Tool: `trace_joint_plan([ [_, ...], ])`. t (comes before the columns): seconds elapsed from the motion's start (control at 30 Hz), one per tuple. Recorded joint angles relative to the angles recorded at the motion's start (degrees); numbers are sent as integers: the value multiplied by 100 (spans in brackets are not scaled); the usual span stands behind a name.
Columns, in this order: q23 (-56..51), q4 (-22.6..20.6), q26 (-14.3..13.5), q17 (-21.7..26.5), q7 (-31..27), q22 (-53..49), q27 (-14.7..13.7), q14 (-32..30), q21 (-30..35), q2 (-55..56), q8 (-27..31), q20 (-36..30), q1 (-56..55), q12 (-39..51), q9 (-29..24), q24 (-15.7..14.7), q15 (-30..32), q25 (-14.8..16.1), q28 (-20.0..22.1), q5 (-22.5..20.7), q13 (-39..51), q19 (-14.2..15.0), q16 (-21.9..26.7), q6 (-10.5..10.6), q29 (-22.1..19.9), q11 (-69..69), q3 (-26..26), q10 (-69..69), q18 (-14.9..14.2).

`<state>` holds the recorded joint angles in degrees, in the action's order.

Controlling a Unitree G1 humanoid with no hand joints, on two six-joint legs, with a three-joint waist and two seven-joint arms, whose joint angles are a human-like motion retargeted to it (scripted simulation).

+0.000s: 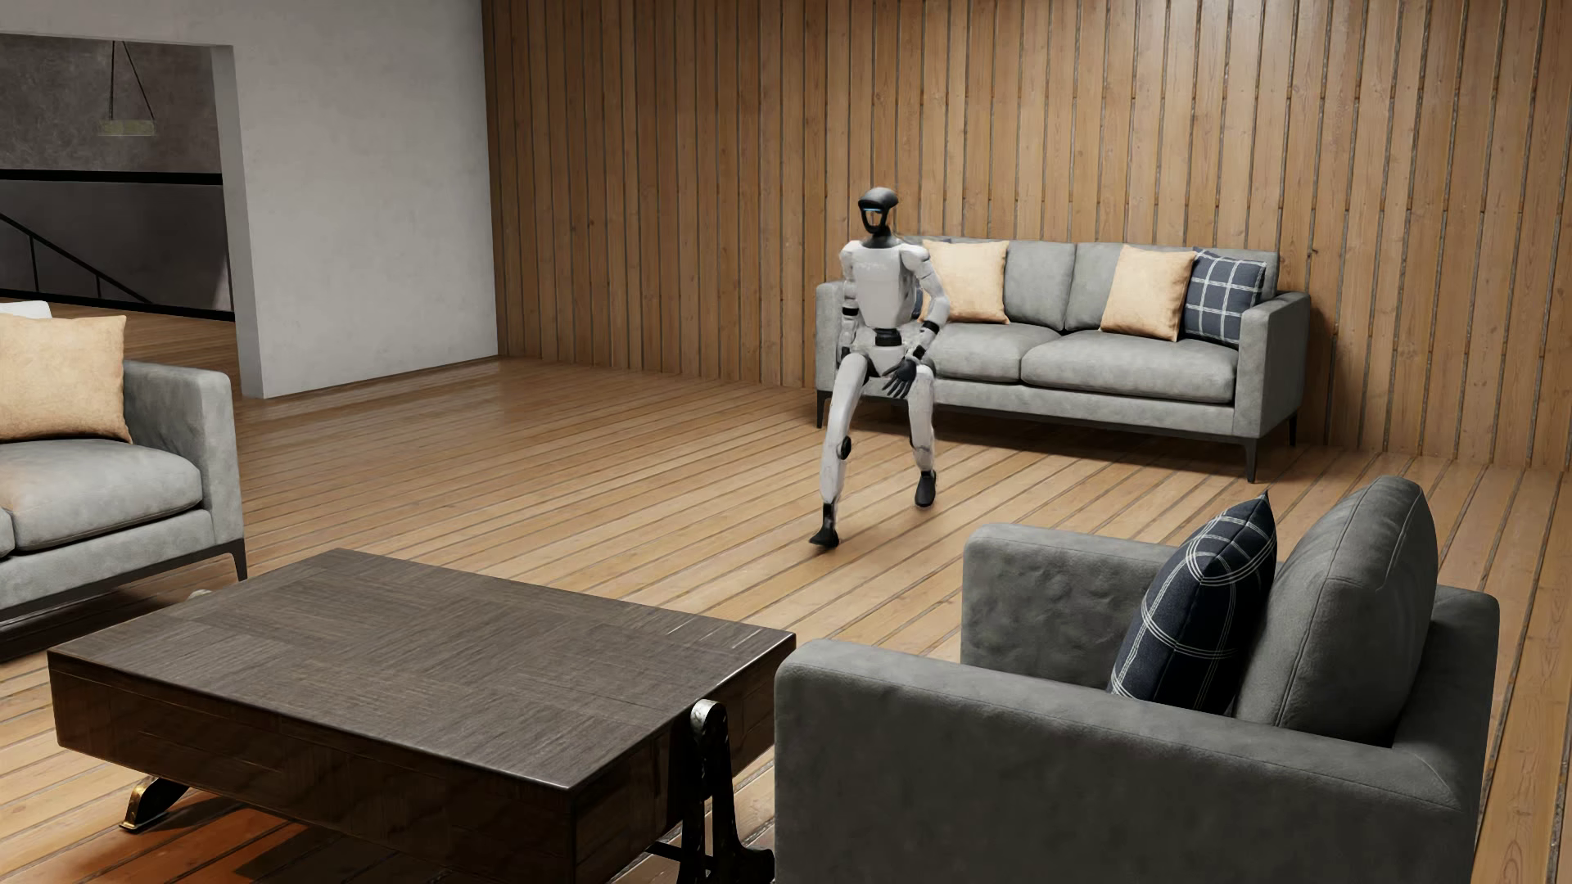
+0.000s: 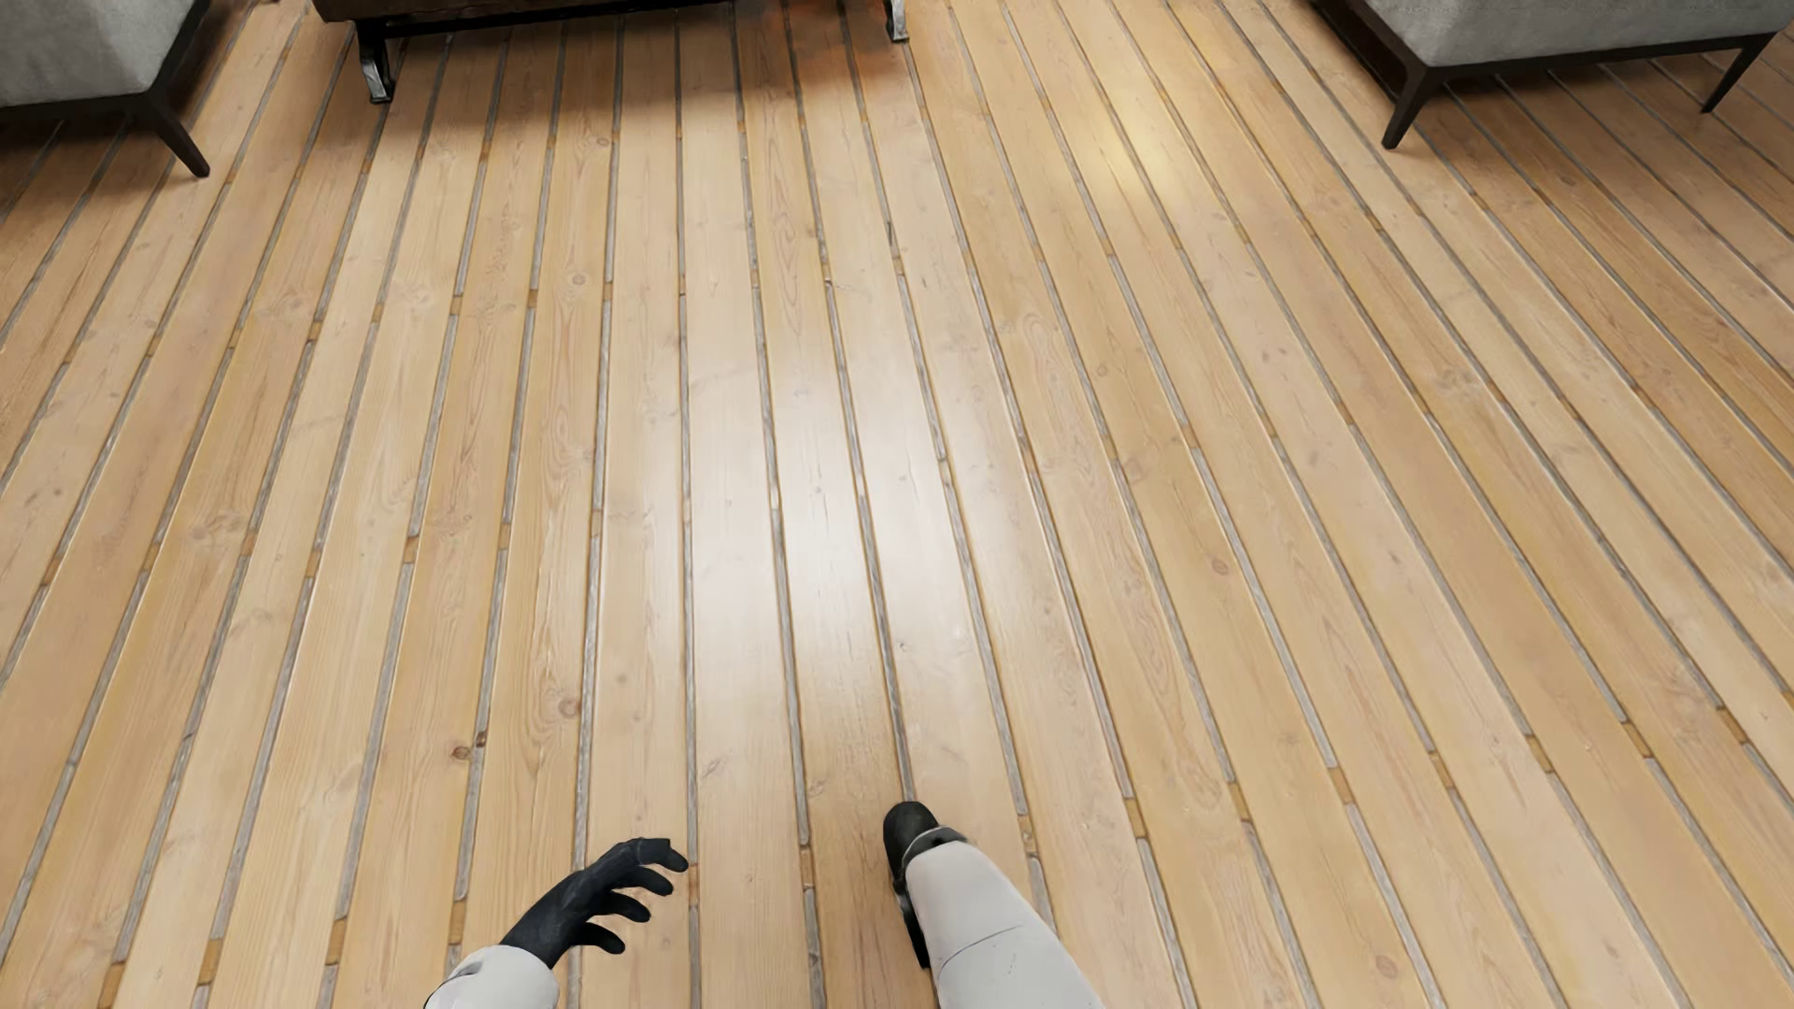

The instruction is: Walk towards the wood coffeetable

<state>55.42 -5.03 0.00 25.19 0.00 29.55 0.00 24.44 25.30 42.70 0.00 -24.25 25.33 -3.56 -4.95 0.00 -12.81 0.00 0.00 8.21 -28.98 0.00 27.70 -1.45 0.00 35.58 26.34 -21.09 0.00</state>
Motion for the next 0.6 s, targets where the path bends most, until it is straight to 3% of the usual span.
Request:
trace_joint_plan([
  [0.03, 103, 197, 0, 47, 0, 238, 0, -643, 27, -55, 0, -155, 152, -56, -4, 0, -64, 0, 0, -90, 50, 0, -65, 119, 0, 459, 169, -252, 0],
  [0.07, 233, 341, 0, 64, 0, 515, 0, -1572, -10, 188, 0, -363, -45, -162, 102, 0, 163, 0, 0, -140, 91, 0, -213, 274, 0, 1036, 217, -849, 0],
  [0.1, 480, 557, 0, 44, 0, 975, 0, -2605, 225, 206, 0, -653, -365, -223, 70, 0, 13, 0, 0, -207, 255, 0, -378, 420, 0, 1882, 123, -1730, 0],
  [0.13, 426, 568, 0, -114, 0, 921, 0, -3727, 0, -421, 0, -853, -568, -453, -296, 0, -380, 0, 0, -511, 411, 0, -239, 285, 0, 2215, -159, -2973, 0],
  [0.17, 354, 624, 0, -238, 0, 1215, 0, -3782, 56, -786, 0, -1088, -1308, -501, -237, 0, -699, 0, 0, -675, 568, 0, -318, 257, 0, 2231, -535, -4331, 0],
  [0.2, 142, 550, 0, -335, 0, 1302, 0, -3284, 91, -1441, 0, -1225, -1862, -703, -301, 0, -757, 0, 0, -828, 752, 0, -344, 171, 0, 1954, -1071, -5256, 0],
  [0.27, -808, 220, 0, -443, 0, 1714, 0, -2842, -322, -2709, 0, -1251, -3337, -1275, -181, 0, -660, 0, 0, -850, 903, 0, -542, -61, 0, 1107, -1885, -5780, 0],
  [0.3, -1383, 152, 0, -443, 0, 1815, 0, -3112, -523, -3568, 0, -906, -3823, -1696, -185, 0, -538, 0, 0, -865, 892, 0, -664, -121, 0, 518, -2327, -5049, 0],
  [0.33, -1810, 59, 0, -370, 0, 1909, 0, -3650, -520, -4232, 0, -1509, -4229, -1838, -181, 0, -402, 0, 0, -809, 1077, 0, -508, -155, 0, 50, -2757, -3881, 0],
  [0.37, -2202, 9, 0, -323, 0, 1920, 0, -4042, -764, -4790, 0, -1701, -4645, -2037, -198, 0, -380, 0, 0, -704, 1305, 0, -449, -183, 0, -246, -3077, -2732, 0],
  [0.4, -2577, 19, 0, -220, 0, 1946, 0, -3682, -960, -5331, 0, -1778, -4877, -2231, -191, 0, -517, 0, 0, -628, 1538, 0, -396, -201, 0, -570, -3423, -1549, 0],
  [0.43, -2844, 17, 0, -123, 0, 1938, 0, -2226, -1063, -5795, 0, -1820, -5119, -2413, -118, 0, -755, 0, 0, -581, 1817, 0, -330, -219, 0, -745, -3657, -602, 0],
  [0.47, -3052, 90, 0, -22, 0, 1880, 0, -607, -1103, -6177, 0, -1953, -5426, -2560, -90, 0, -956, 0, 0, -463, 2081, 0, -224, -286, 0, -796, -3877, -577, 0],
  [0.5, -3162, 237, 0, 16, 0, 2034, 0, -74, -1489, -6483, 0, -1950, -5636, -2650, -88, 0, -984, 0, 0, -274, 2200, 0, -212, -312, 0, -804, -4264, -669, 0],
  [0.53, -3126, 301, 0, 59, 0, 2188, 0, -813, -1576, -6693, 0, -1971, -5825, -2698, -149, 0, -644, 0, 0, 16, 2264, 0, -224, -324, 0, -609, -4622, -610, 0],
  [0.57, -3011, 342, 0, 62, 0, 2341, 0, -2481, -1629, -6826, 0, -1866, -6007, -2777, -89, 0, 229, 0, 0, 130, 2152, 0, -303, -293, 0, -373, -4788, -1058, 0],
  [0.6, -2770, 20, 0, -70, 0, 2532, 0, -3843, -1558, -6489, 0, -1850, -6259, -2815, 56, 0, 1618, 0, 0, 492, 2055, 0, -373, -584, 0, 403, -4636, -1534, 0],
])
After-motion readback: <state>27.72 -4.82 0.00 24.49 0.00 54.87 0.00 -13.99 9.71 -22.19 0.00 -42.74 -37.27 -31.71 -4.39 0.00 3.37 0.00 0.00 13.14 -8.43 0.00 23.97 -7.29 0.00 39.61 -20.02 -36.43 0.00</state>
